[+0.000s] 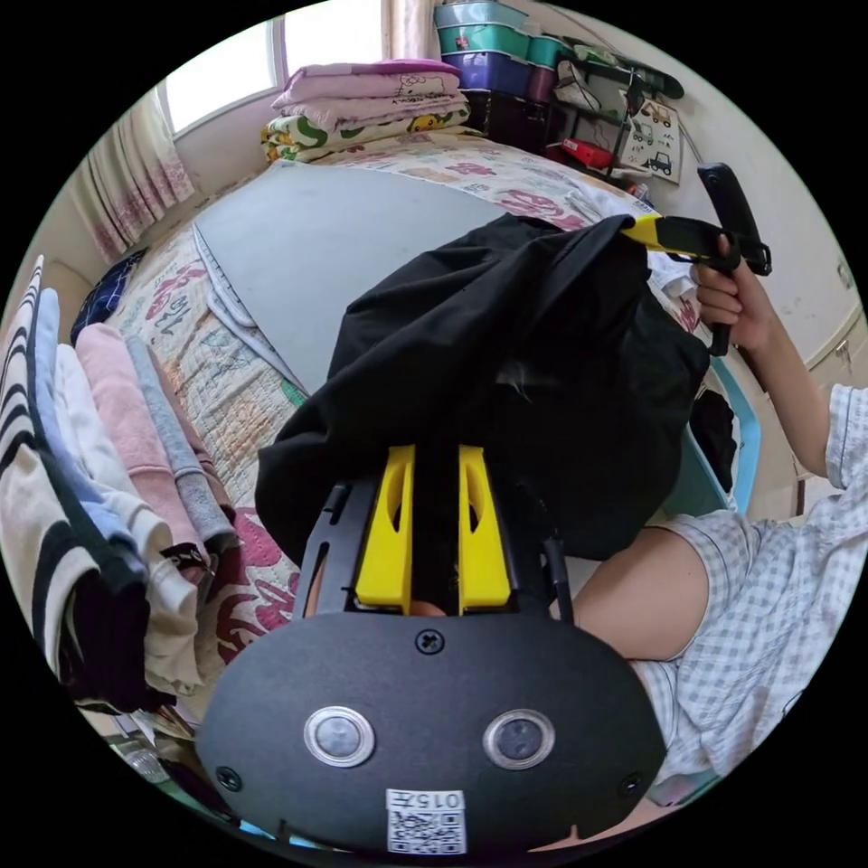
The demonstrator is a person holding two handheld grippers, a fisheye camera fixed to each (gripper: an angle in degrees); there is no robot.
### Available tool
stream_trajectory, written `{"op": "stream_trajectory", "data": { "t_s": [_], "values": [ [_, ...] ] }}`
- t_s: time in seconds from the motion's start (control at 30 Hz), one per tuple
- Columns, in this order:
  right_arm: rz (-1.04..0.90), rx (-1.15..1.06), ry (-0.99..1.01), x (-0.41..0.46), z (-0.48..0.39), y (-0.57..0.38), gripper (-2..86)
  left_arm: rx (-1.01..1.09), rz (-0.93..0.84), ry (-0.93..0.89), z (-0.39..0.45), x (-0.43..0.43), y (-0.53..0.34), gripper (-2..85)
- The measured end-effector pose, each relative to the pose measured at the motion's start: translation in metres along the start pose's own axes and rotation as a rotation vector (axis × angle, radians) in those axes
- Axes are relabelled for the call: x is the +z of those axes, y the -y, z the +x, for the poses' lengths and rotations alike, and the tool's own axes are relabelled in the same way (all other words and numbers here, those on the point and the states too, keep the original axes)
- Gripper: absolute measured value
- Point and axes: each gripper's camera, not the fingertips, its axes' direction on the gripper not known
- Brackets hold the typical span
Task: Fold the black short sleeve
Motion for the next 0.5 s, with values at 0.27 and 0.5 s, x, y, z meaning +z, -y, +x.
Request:
{"op": "stream_trajectory", "data": {
  "t_s": [0.27, 0.5],
  "values": [
    [0.125, -0.011, -0.058, -0.043, -0.037, -0.012, 0.4, -0.153, 0.265, 0.077, -0.004, -0.065, -0.073, 0.4],
    [0.527, -0.035, 0.074, -0.126, -0.13, -0.028, 0.3, -0.404, 0.856, 0.037, 0.015, -0.206, -0.171, -0.5]
  ]
}}
